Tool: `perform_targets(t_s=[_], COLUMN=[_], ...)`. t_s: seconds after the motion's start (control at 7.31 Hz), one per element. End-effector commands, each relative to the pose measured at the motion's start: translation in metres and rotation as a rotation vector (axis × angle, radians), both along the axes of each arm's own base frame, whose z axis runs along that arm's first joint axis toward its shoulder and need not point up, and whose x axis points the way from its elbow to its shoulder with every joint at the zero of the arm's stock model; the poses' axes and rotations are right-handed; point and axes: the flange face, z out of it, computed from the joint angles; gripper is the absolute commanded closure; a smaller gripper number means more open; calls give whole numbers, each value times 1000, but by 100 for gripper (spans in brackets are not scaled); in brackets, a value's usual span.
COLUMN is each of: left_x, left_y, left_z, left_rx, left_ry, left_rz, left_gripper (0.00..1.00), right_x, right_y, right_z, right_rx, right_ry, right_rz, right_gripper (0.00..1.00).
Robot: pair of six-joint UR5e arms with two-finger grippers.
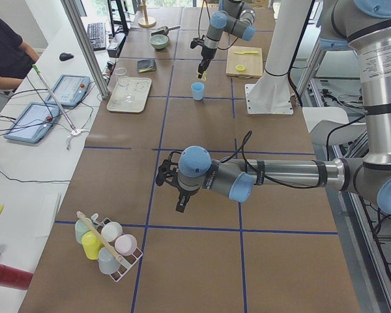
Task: Squeeze lemon into cup
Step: 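Carry the lemon slice with the right gripper over the blue cup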
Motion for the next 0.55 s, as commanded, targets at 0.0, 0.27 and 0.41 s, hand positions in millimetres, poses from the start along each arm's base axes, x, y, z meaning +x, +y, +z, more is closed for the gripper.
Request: perform_targets(t_s=[0.0, 0.27, 0.41], left_x=[0, 0, 0], left_y=[0, 0, 0], left_z=[-2, -3, -3], left_rx=[4, 5, 5], left_ry=[1, 1, 1], left_rz=[0, 0, 0], left_gripper=[0, 0, 0], right_x=[-27, -28, -28], right_y=[-22, -19, -18], right_z=[-9, 1, 11], right_rx=[-24, -49, -55], right_ry=[31, 39, 48], right_rz=[2, -23, -24], right_gripper=[50, 49, 49])
